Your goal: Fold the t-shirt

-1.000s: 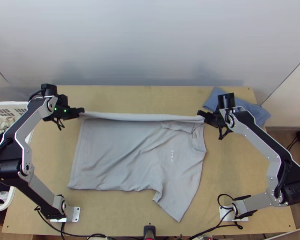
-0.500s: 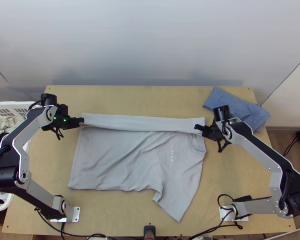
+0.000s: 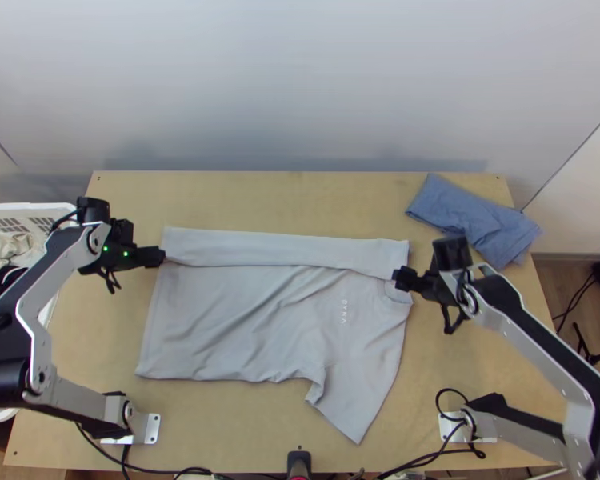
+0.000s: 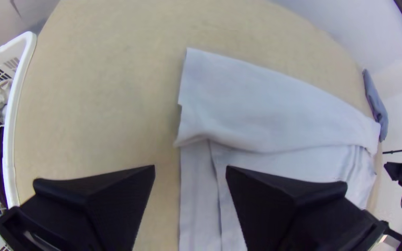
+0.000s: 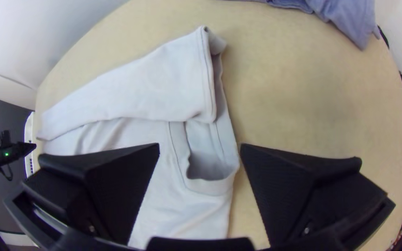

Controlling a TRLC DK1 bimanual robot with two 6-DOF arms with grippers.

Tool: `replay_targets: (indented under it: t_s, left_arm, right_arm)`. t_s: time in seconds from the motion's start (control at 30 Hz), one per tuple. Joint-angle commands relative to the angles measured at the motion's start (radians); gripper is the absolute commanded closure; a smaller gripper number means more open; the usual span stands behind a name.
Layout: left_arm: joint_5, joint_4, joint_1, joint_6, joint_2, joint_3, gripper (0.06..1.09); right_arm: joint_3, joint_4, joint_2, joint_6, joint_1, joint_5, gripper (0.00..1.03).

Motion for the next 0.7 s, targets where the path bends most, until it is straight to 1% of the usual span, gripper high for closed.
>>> replay_targets:
  t_s: [0.0,0.03,0.13,0.17,0.23,0.27,0.3,0.33,0.37,0.43,0.53,0.57,0.67]
  left_arm:
    - [-0.005,-0.036,0.022,0.08,-0.123,-0.092,0.24]
    - [0.0,-0.045,0.03,0.082,-0.14,-0.093,0.23]
    - [0.017,-0.088,0.033,0.074,-0.213,-0.098,0.23]
    - [0.018,-0.088,0.031,0.067,-0.238,-0.104,0.23]
    - [0.018,-0.097,0.023,0.051,-0.267,-0.109,0.23]
    - [0.018,-0.097,0.02,0.044,-0.278,-0.113,0.23]
    - [0.018,-0.098,0.014,0.039,-0.286,-0.116,0.23]
    - [0.018,-0.105,0.01,0.037,-0.29,-0.118,0.23]
    - [0.018,-0.105,0.008,0.033,-0.293,-0.118,0.23]
    - [0.018,-0.108,-0.006,0.024,-0.302,-0.118,0.23]
    - [0.017,-0.111,-0.02,0.01,-0.309,-0.113,0.24]
    - [0.017,-0.112,-0.024,0.007,-0.312,-0.113,0.24]
    - [0.015,-0.115,-0.024,0.001,-0.315,-0.109,0.24]
  right_arm:
    - [-0.056,-0.145,-0.203,0.09,0.021,0.0,0.09]
    - [-0.051,-0.19,-0.224,0.117,0.022,0.0,0.09]
    - [-0.057,-0.311,-0.272,0.156,0.031,-0.001,0.07]
    - [-0.08,-0.369,-0.276,0.189,0.036,-0.006,0.07]
    - [-0.119,-0.457,-0.27,0.202,0.058,-0.033,0.07]
    - [-0.12,-0.523,-0.259,0.206,0.084,-0.067,0.07]
    - [-0.136,-0.54,-0.25,0.211,0.105,-0.104,0.07]
    - [-0.157,-0.532,-0.267,0.206,0.105,-0.144,0.11]
    - [-0.171,-0.53,-0.282,0.202,0.127,-0.164,0.19]
    - [-0.189,-0.537,-0.281,0.182,0.206,-0.165,0.23]
    - [-0.198,-0.541,-0.244,0.162,0.283,-0.201,0.36]
    - [-0.202,-0.538,-0.23,0.16,0.312,-0.208,0.38]
    - [-0.197,-0.511,-0.167,0.159,0.38,-0.217,0.39]
